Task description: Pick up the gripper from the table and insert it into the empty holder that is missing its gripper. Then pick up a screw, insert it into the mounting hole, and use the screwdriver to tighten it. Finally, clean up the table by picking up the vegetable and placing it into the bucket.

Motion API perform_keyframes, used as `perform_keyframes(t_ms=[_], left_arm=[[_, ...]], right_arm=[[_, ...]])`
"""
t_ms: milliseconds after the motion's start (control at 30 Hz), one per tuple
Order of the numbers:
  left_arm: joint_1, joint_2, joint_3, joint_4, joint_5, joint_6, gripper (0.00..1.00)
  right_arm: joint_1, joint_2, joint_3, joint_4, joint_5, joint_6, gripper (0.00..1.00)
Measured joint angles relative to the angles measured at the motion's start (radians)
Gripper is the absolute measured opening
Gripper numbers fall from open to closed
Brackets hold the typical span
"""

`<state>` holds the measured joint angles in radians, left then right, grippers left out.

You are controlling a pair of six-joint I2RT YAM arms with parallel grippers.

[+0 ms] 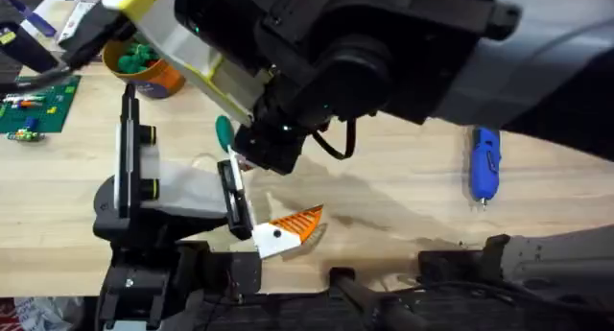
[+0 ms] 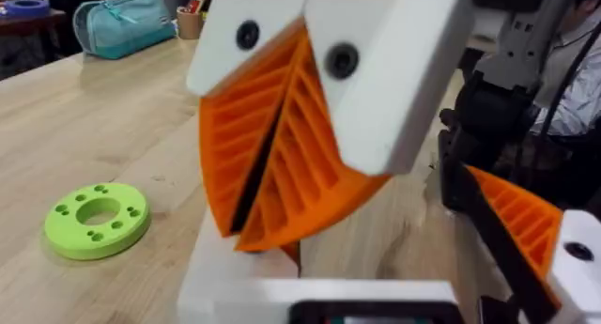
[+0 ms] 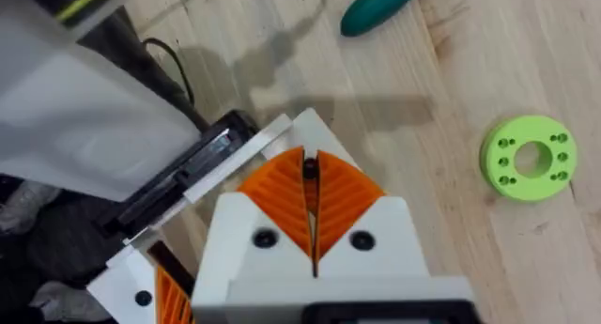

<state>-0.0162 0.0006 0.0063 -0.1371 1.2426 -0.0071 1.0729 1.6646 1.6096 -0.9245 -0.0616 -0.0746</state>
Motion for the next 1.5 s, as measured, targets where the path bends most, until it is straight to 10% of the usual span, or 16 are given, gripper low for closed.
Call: perform_keyframes(t_ms=[267, 600, 1500], left_arm=[[0.0, 0.0, 0.0, 0.0, -0.001, -0.009, 0.992], [0.002, 0.0, 0.0, -0.001, 0.002, -0.012, 0.992], [0.002, 0.0, 0.0, 0.0, 0.004, -0.008, 0.992]], right_arm=[[-0.002, 0.013, 0.01, -0.009, -0.001, 0.0, 0.037], [-0.022, 0.018, 0.014, -0.02, 0.021, 0.009, 0.963], [-0.066, -0.051, 0.026, -0.034, 0.004, 0.011, 0.993]])
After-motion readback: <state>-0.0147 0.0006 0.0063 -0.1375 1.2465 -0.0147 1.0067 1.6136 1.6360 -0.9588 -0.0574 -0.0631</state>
